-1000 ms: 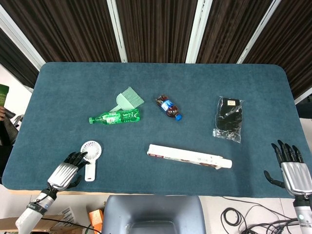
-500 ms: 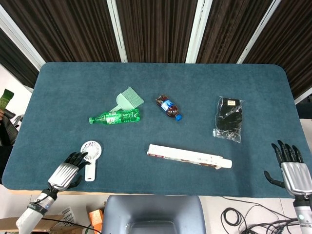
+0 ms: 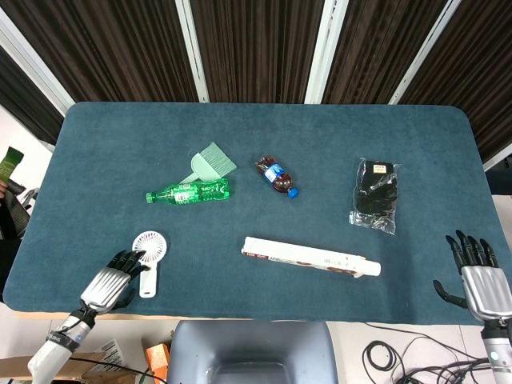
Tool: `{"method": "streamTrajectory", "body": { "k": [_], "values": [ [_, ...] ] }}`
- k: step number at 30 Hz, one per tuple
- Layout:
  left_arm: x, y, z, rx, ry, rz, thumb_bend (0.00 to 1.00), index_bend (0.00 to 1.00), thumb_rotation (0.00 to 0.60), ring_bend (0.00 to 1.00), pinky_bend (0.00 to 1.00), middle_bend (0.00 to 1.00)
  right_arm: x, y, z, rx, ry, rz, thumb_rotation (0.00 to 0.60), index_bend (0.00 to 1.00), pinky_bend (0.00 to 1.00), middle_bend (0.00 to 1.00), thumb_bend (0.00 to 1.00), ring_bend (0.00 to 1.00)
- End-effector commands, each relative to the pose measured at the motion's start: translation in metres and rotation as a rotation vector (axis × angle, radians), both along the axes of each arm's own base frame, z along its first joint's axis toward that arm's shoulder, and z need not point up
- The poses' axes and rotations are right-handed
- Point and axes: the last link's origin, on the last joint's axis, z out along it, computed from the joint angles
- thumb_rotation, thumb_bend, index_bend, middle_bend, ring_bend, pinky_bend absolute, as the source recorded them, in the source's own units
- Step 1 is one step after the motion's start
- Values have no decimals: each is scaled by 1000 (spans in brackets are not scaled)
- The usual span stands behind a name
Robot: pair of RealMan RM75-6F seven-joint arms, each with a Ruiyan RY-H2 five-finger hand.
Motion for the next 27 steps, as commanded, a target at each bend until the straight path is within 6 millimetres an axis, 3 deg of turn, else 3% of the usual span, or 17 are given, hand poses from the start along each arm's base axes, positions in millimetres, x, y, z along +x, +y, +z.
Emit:
{"method": "streamTrajectory", "body": {
  "k": [1,6,13,18,20,24,27],
  "values": [
    [0,0,0,0,0,-1,529,268,600,0,70,0,0,0,0,1,0,0,479,0,0,0,265,0],
    [-1,0,-1,-10,6,5,533,268,600,0,70,0,0,0,0,2,2,-2,477,0,0,0,265,0],
    [-6,-3,-6,-71,52,52,613,301,600,0,70,0,0,-1,-3,10,8,-5,477,0,0,0,265,0],
    [4,-1,-2,-35,20,16,603,306,600,0,70,0,0,-1,-2,6,5,-4,477,0,0,0,265,0],
    [9,-1,5,9,-19,-20,589,269,600,0,70,0,0,0,-1,3,3,-3,477,0,0,0,265,0],
    [16,-3,24,115,-112,-91,559,25,600,0,70,0,0,0,0,1,0,0,477,0,0,0,265,0],
    [19,-8,38,196,-164,-147,558,0,600,0,70,0,1,1,0,1,0,2,478,0,0,0,265,0]
  ]
}}
